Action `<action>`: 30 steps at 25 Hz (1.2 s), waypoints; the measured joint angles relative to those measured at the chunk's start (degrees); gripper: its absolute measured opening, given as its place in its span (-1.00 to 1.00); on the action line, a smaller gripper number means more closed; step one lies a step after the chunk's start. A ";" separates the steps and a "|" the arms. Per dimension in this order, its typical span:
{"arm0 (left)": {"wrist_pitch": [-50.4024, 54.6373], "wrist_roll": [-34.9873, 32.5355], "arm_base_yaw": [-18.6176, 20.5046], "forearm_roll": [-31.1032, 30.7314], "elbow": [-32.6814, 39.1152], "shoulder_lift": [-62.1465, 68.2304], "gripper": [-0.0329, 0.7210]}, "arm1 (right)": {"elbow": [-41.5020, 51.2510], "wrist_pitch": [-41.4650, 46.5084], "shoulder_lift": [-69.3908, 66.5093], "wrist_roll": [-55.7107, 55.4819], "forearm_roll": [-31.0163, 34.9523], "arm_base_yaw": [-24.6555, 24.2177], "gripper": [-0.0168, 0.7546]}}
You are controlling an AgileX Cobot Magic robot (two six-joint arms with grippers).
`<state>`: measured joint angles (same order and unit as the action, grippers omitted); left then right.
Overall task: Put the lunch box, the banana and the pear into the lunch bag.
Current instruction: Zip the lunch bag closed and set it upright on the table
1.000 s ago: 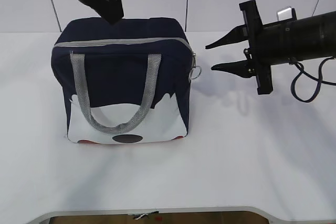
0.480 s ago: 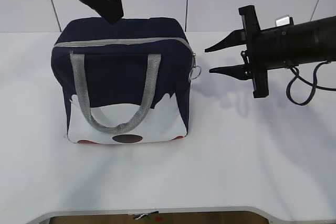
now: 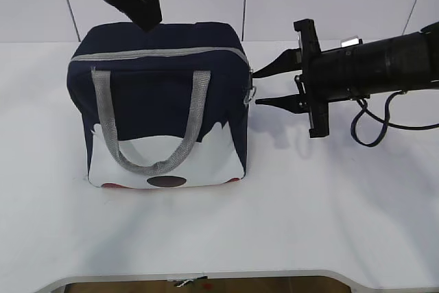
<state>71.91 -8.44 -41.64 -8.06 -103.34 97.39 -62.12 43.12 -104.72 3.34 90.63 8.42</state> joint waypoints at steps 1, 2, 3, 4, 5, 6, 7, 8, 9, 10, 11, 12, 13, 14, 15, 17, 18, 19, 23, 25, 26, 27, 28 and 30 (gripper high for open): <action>0.00 0.00 0.00 0.00 0.00 0.00 -0.02 | -0.10 -0.32 -0.13 0.00 0.43 0.04 -0.06; 0.00 0.00 0.00 0.00 0.00 0.00 -0.02 | -0.10 -0.53 -0.13 -0.05 0.81 0.13 -0.06; 0.00 0.00 0.00 0.00 0.00 0.00 -0.02 | -0.10 -0.78 -0.13 -0.05 0.92 0.13 -0.06; 0.00 0.00 0.00 0.00 0.00 0.00 -0.02 | -0.10 -0.95 -0.13 -0.05 1.05 0.13 -0.06; 0.00 0.00 0.00 0.00 0.00 0.00 -0.02 | -0.10 -1.11 -0.13 -0.05 1.05 0.13 -0.06; 0.00 0.00 0.00 0.00 0.00 0.00 -0.02 | -0.10 -1.24 -0.13 -0.05 1.05 0.13 -0.06; 0.00 0.00 0.00 0.00 0.00 0.00 -0.02 | -0.10 -1.36 -0.13 -0.05 1.05 0.13 -0.06; 0.00 0.00 0.00 0.00 0.00 0.00 -0.02 | -0.10 -1.46 -0.13 -0.05 1.05 0.13 -0.06; 0.00 0.02 0.00 0.00 0.00 0.00 -0.02 | -0.10 -1.58 -0.13 -0.05 1.05 0.13 -0.06; 0.00 0.02 0.00 0.00 0.00 0.00 -0.02 | -0.10 -1.78 -0.13 -0.05 1.05 0.13 -0.06; 0.00 0.12 0.00 0.00 0.00 0.00 -0.02 | -0.10 -1.92 -0.13 -0.05 1.05 0.13 -0.06; 0.00 0.12 0.00 0.00 0.00 0.00 -0.02 | -0.10 -1.95 -0.13 -0.05 0.94 0.13 -0.06; 0.00 0.12 0.00 0.00 0.00 0.00 -0.02 | -0.10 -2.22 -0.13 -0.15 0.94 0.13 -0.06; 0.00 0.12 0.00 0.00 0.00 0.00 -0.02 | -0.10 -2.47 -0.13 -0.62 0.94 0.13 -0.06; 0.00 0.12 0.00 0.00 0.00 0.00 -0.02 | -0.10 -2.74 -0.13 -0.94 0.94 0.13 -0.06; 0.00 0.12 0.00 0.00 0.00 0.00 -0.02 | -0.10 -3.30 -0.13 -1.30 0.94 0.13 -0.06; 0.00 0.12 0.00 0.00 0.00 0.00 -0.02 | -0.10 -3.54 -0.13 -1.44 0.94 0.13 -0.06; 0.00 0.12 0.00 0.00 0.00 0.00 -0.02 | -0.10 -3.67 -0.13 -1.98 0.47 0.13 -0.06; 0.00 0.12 0.00 0.09 0.00 0.00 -0.02 | -0.10 -3.79 -0.13 -4.32 -1.66 0.26 -0.06; 0.00 0.12 0.00 0.09 0.00 0.00 -0.02 | -0.10 -3.79 -0.13 -4.74 -1.86 0.26 -0.06; 0.00 0.12 0.00 0.09 0.00 0.00 -0.02 | -0.10 -3.83 -0.13 -4.82 -2.01 0.26 -0.06; 0.00 0.12 0.00 0.09 0.00 0.00 -0.02 | -0.10 -3.92 -0.13 -4.89 -2.00 0.26 -0.06; 0.00 0.12 0.00 0.09 0.00 0.00 -0.02 | -0.10 -4.20 -0.13 -4.89 -2.04 0.29 -0.06; 0.00 0.12 0.00 0.09 0.00 0.00 -0.02 | -0.10 -4.79 -0.13 -5.03 -2.04 0.39 -0.06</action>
<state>71.91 -8.32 -41.64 -7.97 -103.34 97.39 -62.21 38.33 -104.85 -1.69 88.59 8.82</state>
